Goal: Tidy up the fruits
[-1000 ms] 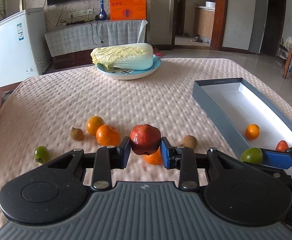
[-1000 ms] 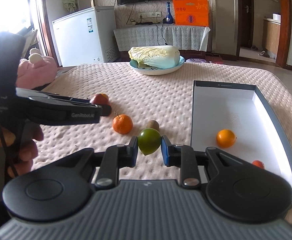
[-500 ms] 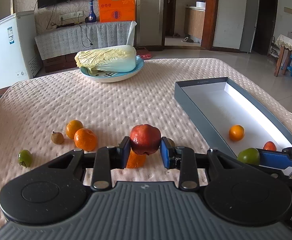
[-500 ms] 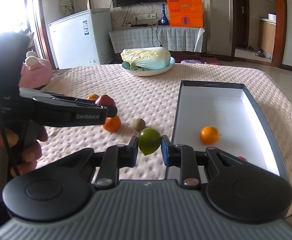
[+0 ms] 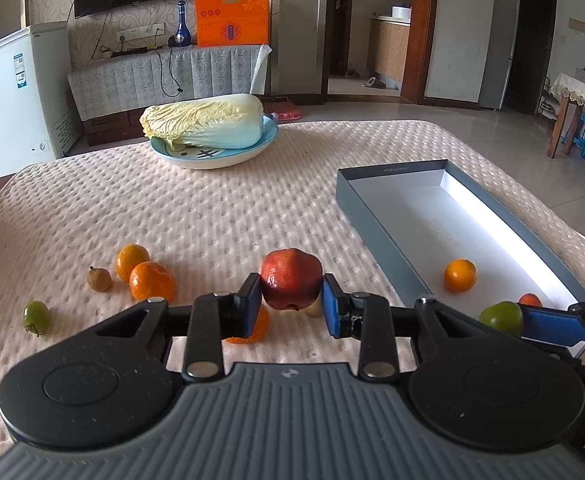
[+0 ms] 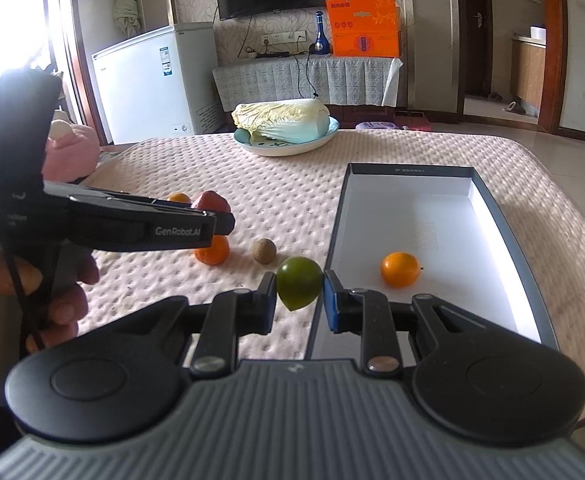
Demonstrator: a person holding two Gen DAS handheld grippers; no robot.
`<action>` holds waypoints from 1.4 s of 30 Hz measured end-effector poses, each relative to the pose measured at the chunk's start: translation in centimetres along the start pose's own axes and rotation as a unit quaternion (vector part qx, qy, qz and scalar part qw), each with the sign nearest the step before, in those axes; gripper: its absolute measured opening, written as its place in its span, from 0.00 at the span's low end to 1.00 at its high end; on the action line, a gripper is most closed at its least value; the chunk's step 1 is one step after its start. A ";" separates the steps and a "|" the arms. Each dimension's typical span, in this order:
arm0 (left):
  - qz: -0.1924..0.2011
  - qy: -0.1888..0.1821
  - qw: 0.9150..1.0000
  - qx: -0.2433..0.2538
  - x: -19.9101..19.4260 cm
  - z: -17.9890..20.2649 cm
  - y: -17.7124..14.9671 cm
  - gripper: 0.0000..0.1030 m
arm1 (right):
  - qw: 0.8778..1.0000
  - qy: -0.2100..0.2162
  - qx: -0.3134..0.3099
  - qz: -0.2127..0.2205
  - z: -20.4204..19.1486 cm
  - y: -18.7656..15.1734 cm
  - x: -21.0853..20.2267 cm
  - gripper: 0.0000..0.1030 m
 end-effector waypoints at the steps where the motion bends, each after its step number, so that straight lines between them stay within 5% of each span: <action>1: 0.001 -0.003 1.000 0.002 0.0 0.3 0.0 0.36 | 1.000 -0.001 0.001 0.000 0.1 0.0 0.0 0.27; 20: 0.007 -0.021 1.000 0.012 0.0 2.6 0.4 0.36 | 1.000 -0.010 0.011 0.007 1.8 -0.1 -1.6 0.27; 42: 0.015 -0.045 0.999 0.016 -0.1 4.8 0.9 0.36 | 0.995 -0.079 0.052 -0.015 6.0 -0.9 -1.6 0.27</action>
Point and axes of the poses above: each gripper's, at about its wrist camera, not at the fingertips, and x roughly the way its jaws point, z to its right, y to its top, the point moved 7 cm from there along x, roughly the way its jaws point, and after that the axes turned 6 degrees about y, right-handed, at the moved point
